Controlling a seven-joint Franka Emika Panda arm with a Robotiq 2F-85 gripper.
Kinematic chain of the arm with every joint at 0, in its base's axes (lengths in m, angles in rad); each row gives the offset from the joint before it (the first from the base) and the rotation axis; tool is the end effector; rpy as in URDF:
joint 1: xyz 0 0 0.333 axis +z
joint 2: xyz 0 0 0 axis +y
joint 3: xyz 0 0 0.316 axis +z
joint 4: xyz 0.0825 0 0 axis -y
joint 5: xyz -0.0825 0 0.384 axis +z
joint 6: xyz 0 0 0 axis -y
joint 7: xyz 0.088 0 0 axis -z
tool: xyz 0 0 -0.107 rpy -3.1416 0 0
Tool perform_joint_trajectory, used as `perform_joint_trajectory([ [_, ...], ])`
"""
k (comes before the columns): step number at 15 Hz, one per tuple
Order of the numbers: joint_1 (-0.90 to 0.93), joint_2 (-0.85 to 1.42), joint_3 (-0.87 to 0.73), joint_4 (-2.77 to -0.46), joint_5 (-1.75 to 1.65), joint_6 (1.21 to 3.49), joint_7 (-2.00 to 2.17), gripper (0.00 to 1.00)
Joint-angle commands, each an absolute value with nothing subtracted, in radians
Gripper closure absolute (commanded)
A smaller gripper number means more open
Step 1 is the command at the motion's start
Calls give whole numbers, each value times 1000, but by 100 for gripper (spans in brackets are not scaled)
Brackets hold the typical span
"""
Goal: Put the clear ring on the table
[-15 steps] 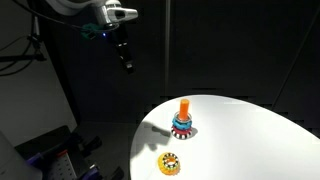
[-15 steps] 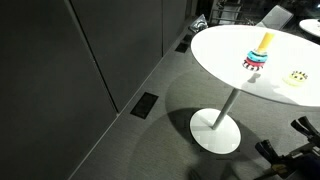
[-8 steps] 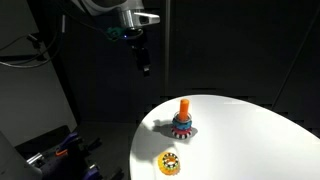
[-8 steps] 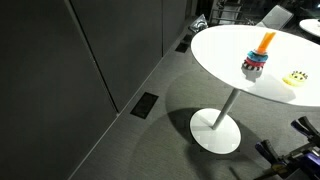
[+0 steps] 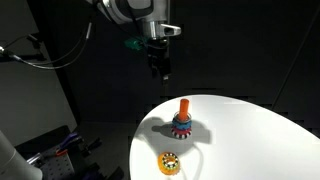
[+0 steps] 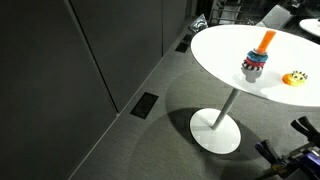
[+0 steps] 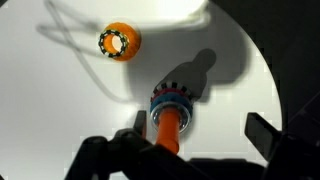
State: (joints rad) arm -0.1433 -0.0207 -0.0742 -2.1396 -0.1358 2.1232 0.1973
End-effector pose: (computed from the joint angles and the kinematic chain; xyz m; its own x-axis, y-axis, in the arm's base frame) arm 0.5214 -0.1216 0.4147 0.9417 -0.3357 0.0226 -0.3361 -0.9352 0.1118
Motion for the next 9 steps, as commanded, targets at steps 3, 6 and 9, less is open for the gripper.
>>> perform_joint_trajectory([
  [3,-132,4,-94,-2113,-135,2111,181,0],
  [6,-135,14,-98,-2112,-136,2118,190,0],
  [9,-145,62,-115,-2104,-111,2157,195,0],
])
